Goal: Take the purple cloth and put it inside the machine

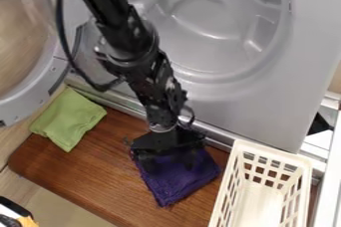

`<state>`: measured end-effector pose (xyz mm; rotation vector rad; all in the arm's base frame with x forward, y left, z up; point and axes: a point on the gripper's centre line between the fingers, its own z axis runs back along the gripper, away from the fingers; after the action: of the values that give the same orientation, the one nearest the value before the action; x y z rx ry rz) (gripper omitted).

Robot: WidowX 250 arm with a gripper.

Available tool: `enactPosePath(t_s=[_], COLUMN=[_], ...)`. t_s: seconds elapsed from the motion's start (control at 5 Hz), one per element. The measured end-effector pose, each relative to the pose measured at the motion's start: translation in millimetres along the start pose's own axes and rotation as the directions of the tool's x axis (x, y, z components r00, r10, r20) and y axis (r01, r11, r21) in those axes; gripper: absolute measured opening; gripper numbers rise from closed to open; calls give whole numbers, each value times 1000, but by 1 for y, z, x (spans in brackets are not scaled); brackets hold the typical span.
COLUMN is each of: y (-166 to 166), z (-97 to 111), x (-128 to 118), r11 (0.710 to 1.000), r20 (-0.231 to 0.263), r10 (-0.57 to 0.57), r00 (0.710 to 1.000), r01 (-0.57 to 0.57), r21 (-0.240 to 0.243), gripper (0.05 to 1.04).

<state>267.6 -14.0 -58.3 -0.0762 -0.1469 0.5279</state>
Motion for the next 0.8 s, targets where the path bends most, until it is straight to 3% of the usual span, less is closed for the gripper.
enactPosePath(t_s=[0.4,0.6,0.8], y=[-8,-9,-9], z=[-19,-20,-19], x=[4,7,8], r11=[1000,999,999], r20=[35,83,93], r10=[-7,9,-7], r00=[999,996,996], r01=[7,-11,4], r21=[-2,30,34], gripper=[971,787,637])
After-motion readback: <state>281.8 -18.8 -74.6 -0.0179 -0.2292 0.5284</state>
